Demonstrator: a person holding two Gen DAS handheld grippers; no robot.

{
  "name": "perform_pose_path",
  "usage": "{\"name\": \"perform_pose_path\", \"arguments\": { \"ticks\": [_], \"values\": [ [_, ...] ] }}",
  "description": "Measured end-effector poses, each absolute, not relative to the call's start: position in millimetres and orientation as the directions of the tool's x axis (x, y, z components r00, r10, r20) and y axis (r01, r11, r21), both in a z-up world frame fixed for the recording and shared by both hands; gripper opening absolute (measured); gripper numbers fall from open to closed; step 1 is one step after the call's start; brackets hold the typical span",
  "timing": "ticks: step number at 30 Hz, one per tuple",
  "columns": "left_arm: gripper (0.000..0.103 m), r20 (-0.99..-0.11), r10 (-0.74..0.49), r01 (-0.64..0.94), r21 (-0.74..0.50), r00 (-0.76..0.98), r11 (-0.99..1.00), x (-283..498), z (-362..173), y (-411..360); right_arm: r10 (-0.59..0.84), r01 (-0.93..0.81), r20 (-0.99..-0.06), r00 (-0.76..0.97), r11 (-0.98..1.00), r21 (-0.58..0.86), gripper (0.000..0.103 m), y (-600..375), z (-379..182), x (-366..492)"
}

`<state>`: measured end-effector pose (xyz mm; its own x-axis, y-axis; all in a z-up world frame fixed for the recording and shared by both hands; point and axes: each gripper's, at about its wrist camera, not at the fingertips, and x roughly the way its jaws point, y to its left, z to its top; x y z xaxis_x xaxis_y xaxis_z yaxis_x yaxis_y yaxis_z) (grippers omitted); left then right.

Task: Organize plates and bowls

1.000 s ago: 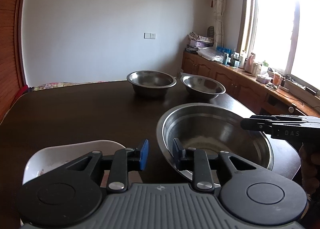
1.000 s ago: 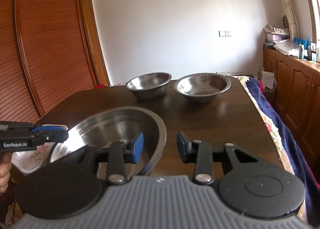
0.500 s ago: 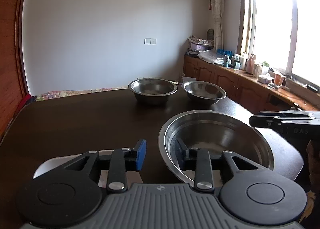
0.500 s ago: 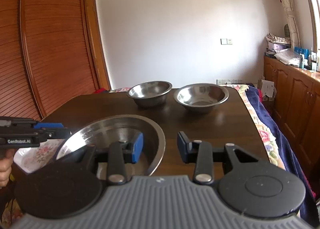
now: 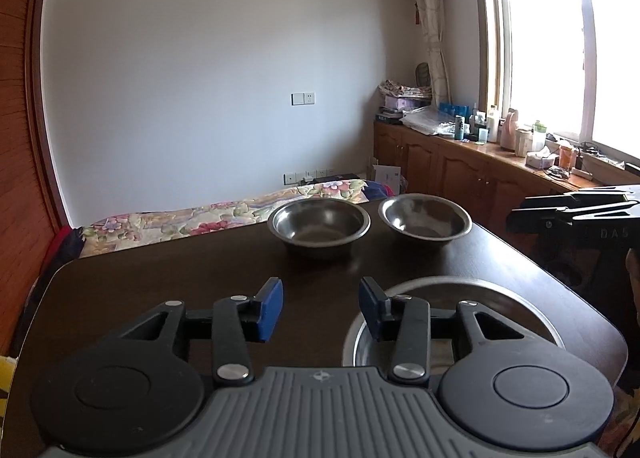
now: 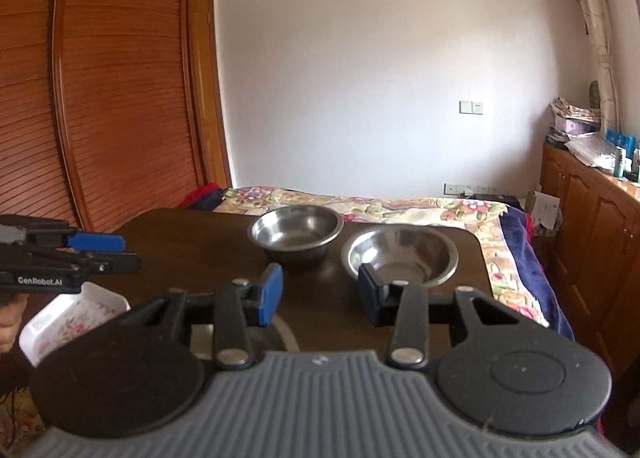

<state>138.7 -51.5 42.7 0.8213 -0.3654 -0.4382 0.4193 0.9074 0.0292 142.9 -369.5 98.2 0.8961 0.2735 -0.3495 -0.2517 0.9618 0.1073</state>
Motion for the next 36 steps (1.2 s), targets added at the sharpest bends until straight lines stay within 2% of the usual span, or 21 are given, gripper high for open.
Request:
{"name": "perform_pose_path", "arguments": {
  "ticks": [9, 24, 32, 36],
  "values": [
    [0.074, -0.457, -0.339, 0.4, 0.041, 0.822, 0.915, 184.1, 48.9, -62.8, 0.315, -0.31, -0.361, 0.878, 0.948, 0.073, 0.044, -371.8, 111.1, 186.3],
    [0.074, -0.534, -0.303, 0.364, 0.01, 0.789, 0.931, 267.2, 42.6, -76.8, 0.417, -0.41, -0.479, 0.772, 0.903, 0.127, 0.044, -357.3, 103.1, 281.3],
    [0.067, -0.576, -0.29, 0.354, -0.002, 0.764, 0.935, 299.6, 33.4, -81.2, 0.409, -0.428, -0.551, 0.727, 0.898, 0.103, 0.044, -339.5, 87.3, 318.7],
    [0.066, -0.591, -0.287, 0.363, 0.011, 0.754, 0.932, 309.4, 27.8, -86.9, 0.403, -0.426, -0.578, 0.709, 0.899, 0.104, 0.044, -337.1, 81.1, 330.3]
  ]
}}
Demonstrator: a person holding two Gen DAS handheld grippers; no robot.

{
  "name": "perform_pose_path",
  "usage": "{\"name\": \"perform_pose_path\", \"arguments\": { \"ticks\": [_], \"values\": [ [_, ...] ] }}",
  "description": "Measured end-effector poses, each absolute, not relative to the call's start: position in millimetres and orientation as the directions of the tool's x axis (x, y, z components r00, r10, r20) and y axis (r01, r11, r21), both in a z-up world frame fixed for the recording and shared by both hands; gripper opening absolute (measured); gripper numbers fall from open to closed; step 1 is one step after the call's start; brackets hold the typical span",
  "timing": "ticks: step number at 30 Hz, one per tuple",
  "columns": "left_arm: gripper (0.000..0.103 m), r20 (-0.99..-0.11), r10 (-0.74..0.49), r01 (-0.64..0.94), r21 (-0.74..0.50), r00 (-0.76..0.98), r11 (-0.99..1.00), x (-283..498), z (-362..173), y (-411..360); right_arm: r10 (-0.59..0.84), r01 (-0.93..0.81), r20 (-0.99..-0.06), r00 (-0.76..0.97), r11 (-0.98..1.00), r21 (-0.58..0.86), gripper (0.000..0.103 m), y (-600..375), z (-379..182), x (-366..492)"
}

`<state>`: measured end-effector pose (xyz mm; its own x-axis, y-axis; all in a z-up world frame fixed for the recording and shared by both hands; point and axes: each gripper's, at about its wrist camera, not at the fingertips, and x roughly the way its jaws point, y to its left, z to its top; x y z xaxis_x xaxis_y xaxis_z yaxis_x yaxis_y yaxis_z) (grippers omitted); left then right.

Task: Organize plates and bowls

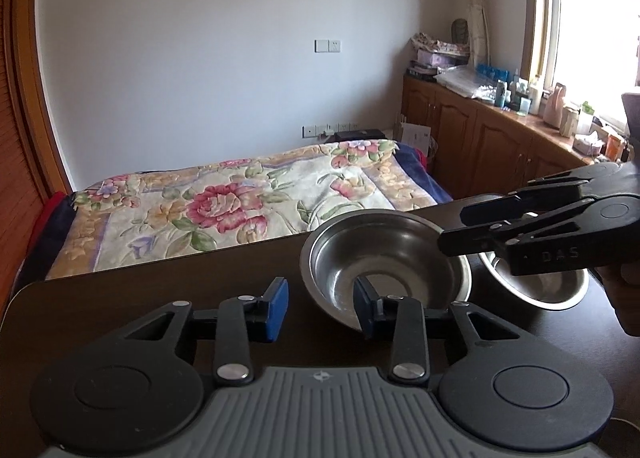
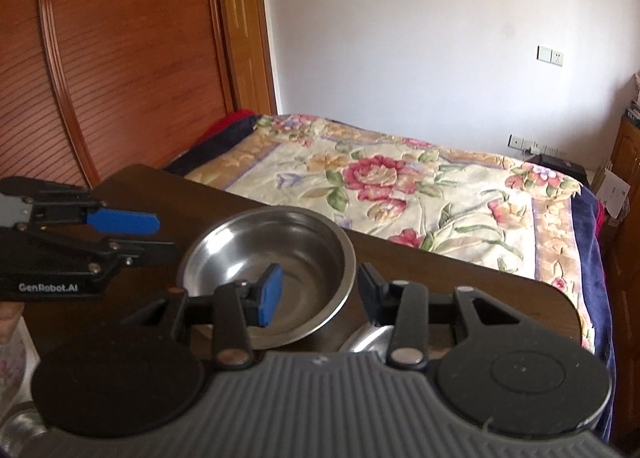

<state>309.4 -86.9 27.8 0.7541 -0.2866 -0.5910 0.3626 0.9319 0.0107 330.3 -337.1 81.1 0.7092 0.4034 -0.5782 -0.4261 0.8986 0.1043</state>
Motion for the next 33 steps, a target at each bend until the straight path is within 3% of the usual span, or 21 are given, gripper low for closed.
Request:
{"name": "perform_pose_path", "arguments": {
  "ticks": [10, 14, 19, 33],
  "values": [
    [0.066, -0.626, -0.291, 0.368, -0.008, 0.723, 0.93, 326.2, 16.8, -87.7, 0.374, -0.42, -0.623, 0.686, 0.904, 0.08, 0.044, -328.1, 76.2, 342.6],
    [0.052, -0.638, -0.313, 0.384, -0.029, 0.704, 0.923, 328.5, 15.5, -87.9, 0.391, -0.432, -0.632, 0.67, 0.897, 0.096, 0.043, -326.6, 74.7, 345.2],
    [0.049, -0.635, -0.302, 0.372, -0.024, 0.711, 0.928, 330.0, 14.0, -86.1, 0.369, -0.435, -0.649, 0.665, 0.898, 0.065, 0.023, -320.5, 70.5, 345.5],
    [0.047, -0.62, -0.338, 0.386, -0.06, 0.708, 0.92, 314.6, 21.9, -79.9, 0.392, -0.403, -0.583, 0.712, 0.907, 0.117, 0.011, -330.1, 80.8, 335.9]
  ]
}}
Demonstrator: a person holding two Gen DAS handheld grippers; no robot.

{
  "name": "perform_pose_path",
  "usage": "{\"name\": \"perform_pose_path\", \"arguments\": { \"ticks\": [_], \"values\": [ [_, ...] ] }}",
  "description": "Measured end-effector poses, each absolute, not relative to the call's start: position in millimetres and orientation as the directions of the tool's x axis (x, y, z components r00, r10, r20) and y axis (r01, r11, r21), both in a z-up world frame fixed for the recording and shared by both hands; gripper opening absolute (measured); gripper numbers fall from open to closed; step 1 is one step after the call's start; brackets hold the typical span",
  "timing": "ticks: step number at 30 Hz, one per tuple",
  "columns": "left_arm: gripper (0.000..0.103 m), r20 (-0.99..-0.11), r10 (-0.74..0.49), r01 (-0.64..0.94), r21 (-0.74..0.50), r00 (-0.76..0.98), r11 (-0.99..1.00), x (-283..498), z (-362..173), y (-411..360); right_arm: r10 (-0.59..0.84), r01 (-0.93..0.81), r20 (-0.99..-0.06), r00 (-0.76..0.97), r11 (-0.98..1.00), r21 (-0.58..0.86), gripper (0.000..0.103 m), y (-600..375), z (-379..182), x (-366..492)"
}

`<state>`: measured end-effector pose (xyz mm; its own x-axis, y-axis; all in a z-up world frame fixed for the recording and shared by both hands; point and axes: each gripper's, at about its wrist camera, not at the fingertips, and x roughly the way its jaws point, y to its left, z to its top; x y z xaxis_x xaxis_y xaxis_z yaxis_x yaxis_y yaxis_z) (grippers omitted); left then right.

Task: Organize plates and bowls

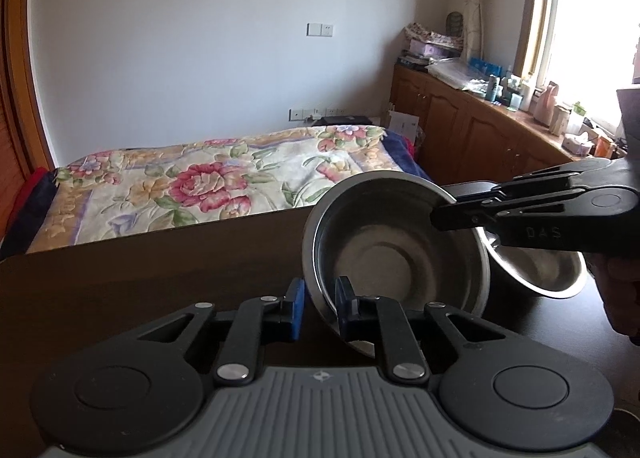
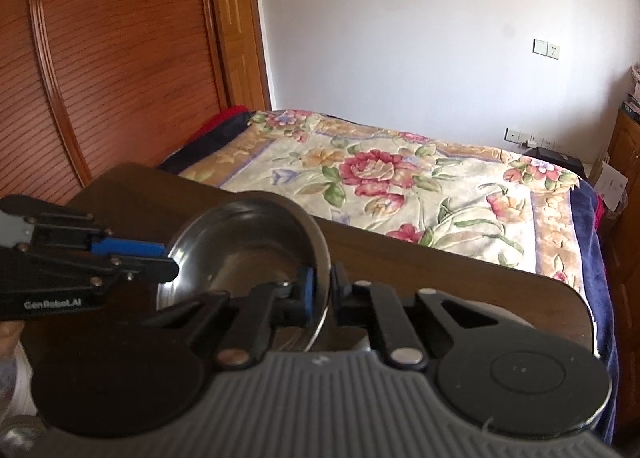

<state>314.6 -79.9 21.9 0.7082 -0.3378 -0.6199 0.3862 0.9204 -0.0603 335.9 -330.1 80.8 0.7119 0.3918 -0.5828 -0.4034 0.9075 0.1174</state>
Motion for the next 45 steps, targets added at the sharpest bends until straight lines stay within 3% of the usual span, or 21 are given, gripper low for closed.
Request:
{"name": "perform_pose_path", "arguments": {
  "ticks": [12, 13, 15, 18, 30, 33, 35, 36, 45],
  "values": [
    [0.047, -0.548, -0.369, 0.422, -0.034, 0.75, 0.906, 278.5, 46.0, -80.6, 0.386, -0.404, -0.53, 0.755, 0.91, 0.088, 0.011, -338.6, 107.4, 307.3],
    [0.029, -0.538, -0.395, 0.443, -0.044, 0.745, 0.896, 274.5, 49.0, -80.6, 0.392, -0.41, -0.526, 0.755, 0.908, 0.088, 0.008, -339.2, 109.3, 304.0],
    [0.029, -0.532, -0.453, 0.49, -0.08, 0.715, 0.868, 264.7, 57.1, -85.6, 0.418, -0.433, -0.526, 0.741, 0.895, 0.102, 0.007, -336.1, 113.1, 296.6],
    [0.029, -0.486, -0.425, 0.497, 0.022, 0.763, 0.867, 243.8, 68.8, -100.2, 0.326, -0.397, -0.506, 0.799, 0.917, -0.035, 0.007, -319.9, 116.9, 277.6],
    [0.03, -0.47, -0.392, 0.446, 0.005, 0.791, 0.895, 237.5, 66.1, -79.5, 0.334, -0.412, -0.472, 0.816, 0.909, -0.069, 0.005, -316.7, 136.0, 256.4],
    [0.042, -0.496, -0.389, 0.434, -0.028, 0.776, 0.901, 240.7, 55.8, -73.8, 0.332, -0.409, -0.453, 0.828, 0.909, -0.081, 0.005, -315.9, 143.7, 248.4],
    [0.067, -0.508, -0.393, 0.425, -0.059, 0.766, 0.903, 243.4, 49.9, -69.6, 0.333, -0.407, -0.438, 0.835, 0.91, -0.084, 0.006, -315.1, 149.1, 241.0],
    [0.07, -0.513, -0.407, 0.43, -0.079, 0.756, 0.899, 244.1, 47.8, -68.1, 0.336, -0.41, -0.434, 0.836, 0.908, -0.088, 0.006, -314.4, 151.7, 236.9],
    [0.069, -0.5, -0.524, 0.479, -0.227, 0.69, 0.848, 230.7, 43.2, -71.1, 0.345, -0.42, -0.392, 0.853, 0.899, -0.122, 0.005, -308.2, 166.7, 201.1]
  ]
}}
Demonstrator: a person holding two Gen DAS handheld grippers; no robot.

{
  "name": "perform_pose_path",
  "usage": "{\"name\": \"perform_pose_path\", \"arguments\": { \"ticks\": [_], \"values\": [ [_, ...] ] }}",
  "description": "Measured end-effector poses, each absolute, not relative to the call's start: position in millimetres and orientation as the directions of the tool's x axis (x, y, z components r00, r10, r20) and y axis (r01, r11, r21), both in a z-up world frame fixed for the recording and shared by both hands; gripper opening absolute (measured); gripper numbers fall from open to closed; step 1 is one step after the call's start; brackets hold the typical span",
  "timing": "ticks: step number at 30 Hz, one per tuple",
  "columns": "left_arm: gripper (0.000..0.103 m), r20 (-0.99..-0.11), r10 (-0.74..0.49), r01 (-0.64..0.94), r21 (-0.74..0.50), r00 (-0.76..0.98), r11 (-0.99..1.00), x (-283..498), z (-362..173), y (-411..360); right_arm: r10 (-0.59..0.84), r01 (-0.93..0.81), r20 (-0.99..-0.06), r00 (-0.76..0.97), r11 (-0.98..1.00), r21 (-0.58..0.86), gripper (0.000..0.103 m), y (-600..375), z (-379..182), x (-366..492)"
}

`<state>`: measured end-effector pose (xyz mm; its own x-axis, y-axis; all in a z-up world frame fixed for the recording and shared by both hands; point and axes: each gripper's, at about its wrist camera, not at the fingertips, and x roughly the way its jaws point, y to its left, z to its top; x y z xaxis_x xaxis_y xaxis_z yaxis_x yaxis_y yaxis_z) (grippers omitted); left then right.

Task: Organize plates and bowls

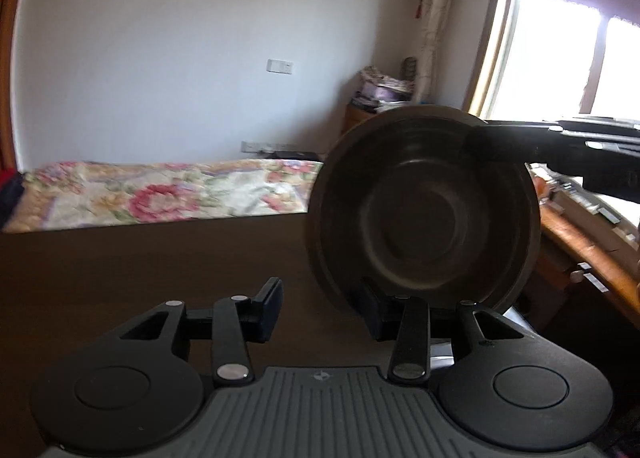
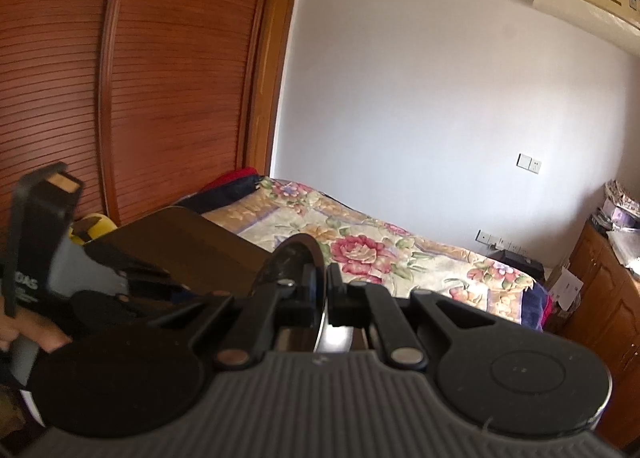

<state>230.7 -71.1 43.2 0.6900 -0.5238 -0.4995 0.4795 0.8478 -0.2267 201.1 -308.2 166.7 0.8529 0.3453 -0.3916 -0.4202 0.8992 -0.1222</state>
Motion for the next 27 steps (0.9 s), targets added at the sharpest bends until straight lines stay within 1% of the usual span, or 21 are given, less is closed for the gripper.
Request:
{"name": "perform_pose_path", "arguments": {
  "ticks": [1, 2, 4, 5, 6, 7, 10, 12, 14, 17, 18, 19, 20, 21, 22, 23, 27],
  "values": [
    [0.063, -0.496, -0.537, 0.485, -0.242, 0.682, 0.84, 228.4, 43.4, -72.0, 0.342, -0.417, -0.39, 0.855, 0.9, -0.126, 0.005, -307.5, 166.3, 197.9],
    [0.053, -0.494, -0.546, 0.491, -0.25, 0.677, 0.835, 226.1, 44.0, -72.4, 0.338, -0.415, -0.389, 0.857, 0.9, -0.132, 0.005, -307.0, 165.5, 195.1],
    [0.05, -0.489, -0.557, 0.496, -0.261, 0.672, 0.828, 220.1, 44.5, -74.0, 0.333, -0.41, -0.388, 0.859, 0.902, -0.133, 0.006, -307.2, 164.7, 190.3],
    [0.045, -0.486, -0.556, 0.498, -0.257, 0.674, 0.829, 216.5, 45.5, -73.6, 0.33, -0.406, -0.386, 0.861, 0.904, -0.134, 0.006, -307.8, 164.6, 187.5],
    [0.043, -0.483, -0.556, 0.501, -0.252, 0.677, 0.828, 212.2, 46.5, -73.9, 0.326, -0.401, -0.385, 0.864, 0.906, -0.134, 0.006, -309.1, 164.4, 184.5],
    [0.028, -0.477, -0.558, 0.505, -0.249, 0.679, 0.827, 207.2, 48.7, -73.8, 0.323, -0.397, -0.383, 0.865, 0.909, -0.129, 0.006, -309.8, 164.9, 181.3],
    [0.028, -0.452, -0.586, 0.538, -0.245, 0.673, 0.807, 190.1, 58.6, -72.8, 0.33, -0.39, -0.381, 0.864, 0.917, -0.089, 0.006, -315.2, 163.3, 173.5],
    [0.028, -0.434, -0.602, 0.565, -0.227, 0.67, 0.793, 175.4, 65.5, -75.3, 0.321, -0.375, -0.352, 0.879, 0.922, -0.096, 0.005, -313.9, 163.5, 162.9],
    [0.028, -0.421, -0.581, 0.564, -0.18, 0.696, 0.806, 163.4, 69.6, -77.8, 0.306, -0.363, -0.326, 0.894, 0.923, -0.129, 0.005, -309.5, 166.0, 152.7],
    [0.029, -0.417, -0.549, 0.546, -0.139, 0.725, 0.826, 154.3, 70.8, -77.6, 0.312, -0.366, -0.315, 0.896, 0.922, -0.127, 0.005, -310.3, 173.5, 144.1],
    [0.03, -0.416, -0.536, 0.533, -0.135, 0.735, 0.835, 152.1, 69.9, -76.4, 0.308, -0.364, -0.312, 0.899, 0.921, -0.14, 0.005, -309.9, 175.5, 140.2],
    [0.037, -0.421, -0.528, 0.523, -0.141, 0.737, 0.841, 150.2, 68.5, -74.9, 0.306, -0.361, -0.307, 0.901, 0.922, -0.142, 0.005, -310.4, 176.7, 136.7],
    [0.05, -0.424, -0.527, 0.517, -0.15, 0.736, 0.843, 150.9, 66.7, -71.4, 0.305, -0.36, -0.302, 0.903, 0.922, -0.144, 0.005, -311.0, 178.3, 133.4],
    [0.058, -0.424, -0.526, 0.511, -0.158, 0.737, 0.845, 150.1, 65.6, -69.2, 0.304, -0.359, -0.299, 0.905, 0.922, -0.146, 0.005, -311.5, 179.8, 129.8],
    [0.069, -0.422, -0.525, 0.506, -0.167, 0.739, 0.846, 149.0, 65.0, -67.7, 0.304, -0.356, -0.292, 0.907, 0.923, -0.145, 0.005, -312.1, 181.0, 125.9],
    [0.075, -0.417, -0.531, 0.505, -0.182, 0.738, 0.844, 148.1, 63.3, -66.2, 0.304, -0.356, -0.288, 0.908, 0.923, -0.147, 0.005, -311.9, 181.8, 122.2],
    [0.076, -0.408, -0.598, 0.534, -0.272, 0.69, 0.801, 148.5, 58.2, -64.6, 0.32, -0.367, -0.283, 0.904, 0.921, -0.13, 0.005, -310.2, 179.8, 112.9]
  ]
}}
